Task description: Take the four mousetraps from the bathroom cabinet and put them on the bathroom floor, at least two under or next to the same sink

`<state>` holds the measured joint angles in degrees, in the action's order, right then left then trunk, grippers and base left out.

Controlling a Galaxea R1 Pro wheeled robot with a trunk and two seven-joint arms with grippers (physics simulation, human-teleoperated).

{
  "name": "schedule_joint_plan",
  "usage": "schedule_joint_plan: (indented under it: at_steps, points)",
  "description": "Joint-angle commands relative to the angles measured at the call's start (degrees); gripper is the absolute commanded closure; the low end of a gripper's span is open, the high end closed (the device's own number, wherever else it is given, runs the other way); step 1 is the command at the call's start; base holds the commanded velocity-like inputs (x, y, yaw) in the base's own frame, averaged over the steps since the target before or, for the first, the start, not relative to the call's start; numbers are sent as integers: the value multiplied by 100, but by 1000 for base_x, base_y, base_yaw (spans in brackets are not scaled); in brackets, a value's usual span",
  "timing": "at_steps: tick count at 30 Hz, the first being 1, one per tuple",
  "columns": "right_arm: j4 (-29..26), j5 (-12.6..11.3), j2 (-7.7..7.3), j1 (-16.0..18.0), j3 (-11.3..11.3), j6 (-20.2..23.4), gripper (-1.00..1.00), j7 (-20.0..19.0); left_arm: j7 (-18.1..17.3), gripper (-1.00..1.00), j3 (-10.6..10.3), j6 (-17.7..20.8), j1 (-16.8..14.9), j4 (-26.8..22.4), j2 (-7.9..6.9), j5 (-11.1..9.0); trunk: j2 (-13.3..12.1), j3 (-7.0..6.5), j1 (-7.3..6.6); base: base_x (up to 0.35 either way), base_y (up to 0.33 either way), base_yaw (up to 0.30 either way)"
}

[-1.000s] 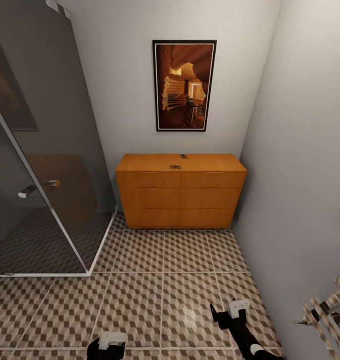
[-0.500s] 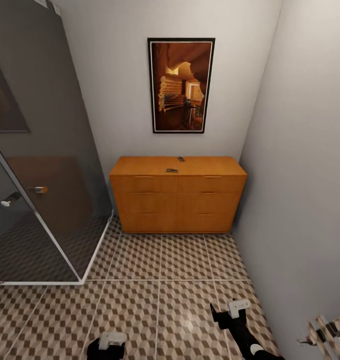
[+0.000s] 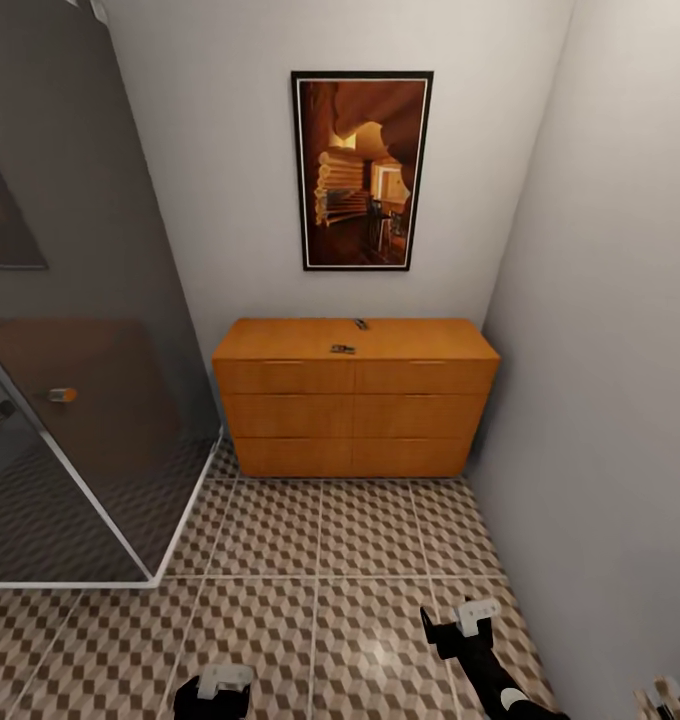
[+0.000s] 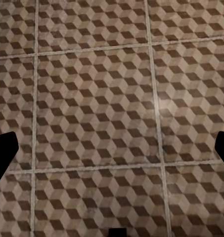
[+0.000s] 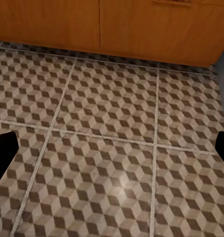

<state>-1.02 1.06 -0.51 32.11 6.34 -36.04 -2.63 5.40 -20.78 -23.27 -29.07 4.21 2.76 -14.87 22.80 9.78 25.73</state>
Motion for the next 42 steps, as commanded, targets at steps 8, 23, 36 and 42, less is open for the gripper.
schedule_joint_plan:
  at_steps: [8, 23, 36, 42]
  points:
    - [5, 9, -2, 5, 17, -17, -100, -1, 14, -100, -49, -38, -11, 22, 6, -34, 11, 11, 5, 138, 0, 0]
    - [5, 9, -2, 5, 17, -17, -100, -1, 14, -100, -49, -38, -11, 26, 6, -34, 11, 11, 5, 12, 0, 0]
    - [5, 9, -2, 5, 15, -17, -100, -1, 14, -100, -49, -38, -11, 21, 6, -34, 11, 11, 5, 0, 0, 0]
    - [5, 9, -10, 5, 12, -12, -100, -4, 14, -100, -49, -38, -11, 23, 6, -34, 11, 11, 5, 0, 0, 0]
